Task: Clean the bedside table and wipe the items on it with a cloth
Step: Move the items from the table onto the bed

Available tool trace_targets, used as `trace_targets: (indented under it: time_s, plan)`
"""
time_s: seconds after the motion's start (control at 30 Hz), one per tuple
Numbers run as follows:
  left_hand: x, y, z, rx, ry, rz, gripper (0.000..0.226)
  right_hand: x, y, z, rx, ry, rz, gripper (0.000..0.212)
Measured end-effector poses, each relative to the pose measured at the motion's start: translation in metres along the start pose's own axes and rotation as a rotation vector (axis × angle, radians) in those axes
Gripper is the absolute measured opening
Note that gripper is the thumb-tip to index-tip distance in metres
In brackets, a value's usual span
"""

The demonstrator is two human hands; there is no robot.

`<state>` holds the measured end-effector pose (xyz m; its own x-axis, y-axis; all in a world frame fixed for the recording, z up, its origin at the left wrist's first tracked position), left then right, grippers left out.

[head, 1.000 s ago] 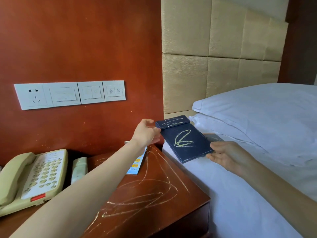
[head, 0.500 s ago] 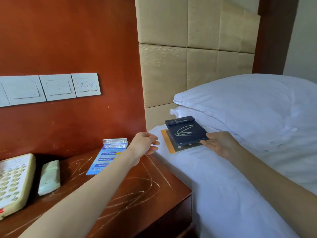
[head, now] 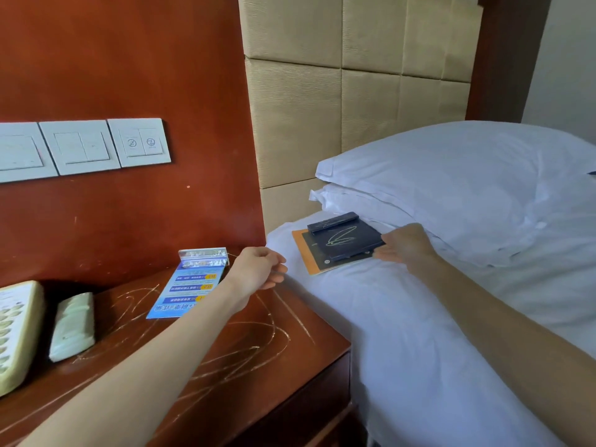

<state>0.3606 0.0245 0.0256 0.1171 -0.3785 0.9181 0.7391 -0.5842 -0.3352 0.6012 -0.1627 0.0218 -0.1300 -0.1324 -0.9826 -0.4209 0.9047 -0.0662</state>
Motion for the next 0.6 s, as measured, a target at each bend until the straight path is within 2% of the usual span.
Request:
trace_targets:
  time_s: [0.07, 0.17, 0.23, 0.3, 0.47, 0.6]
  plan:
    - [0.003, -0.002, -0.001, -0.007, 0.011, 0.001, 0.03, -0.007, -0.011, 0.0, 0.097, -0.059, -0.154, 0.006]
    - [0.006, -0.006, -0.002, -0.015, 0.027, 0.006, 0.03, -0.013, -0.019, -0.001, 0.239, -0.122, -0.298, 0.016]
    - [0.008, -0.009, -0.003, -0.012, 0.035, 0.007, 0.03, -0.018, -0.017, -0.006, 0.257, -0.162, -0.314, 0.021]
    - [0.008, -0.013, -0.006, -0.015, 0.049, 0.01, 0.031, -0.021, -0.009, -0.015, 0.196, -0.196, -0.269, 0.019]
    - [-0.001, -0.031, -0.017, -0.051, 0.088, 0.059, 0.031, -0.022, 0.034, -0.043, -0.075, -0.236, -0.202, 0.014]
    - [-0.01, -0.062, -0.024, -0.008, 0.102, 0.143, 0.031, -0.024, 0.076, -0.069, -0.218, -0.266, -0.2, 0.016]
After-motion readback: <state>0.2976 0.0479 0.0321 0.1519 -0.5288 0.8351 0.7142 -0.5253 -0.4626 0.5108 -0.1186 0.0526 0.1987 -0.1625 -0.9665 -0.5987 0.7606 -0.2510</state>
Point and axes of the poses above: each hand's wrist, its own z-axis towards the middle knuckle, its own y-axis out of the palm, x = y × z, the point moved 7 cm from there along z, towards the middle knuckle, and after that the axes turned 9 degrees about y, right-handed, at the moved point
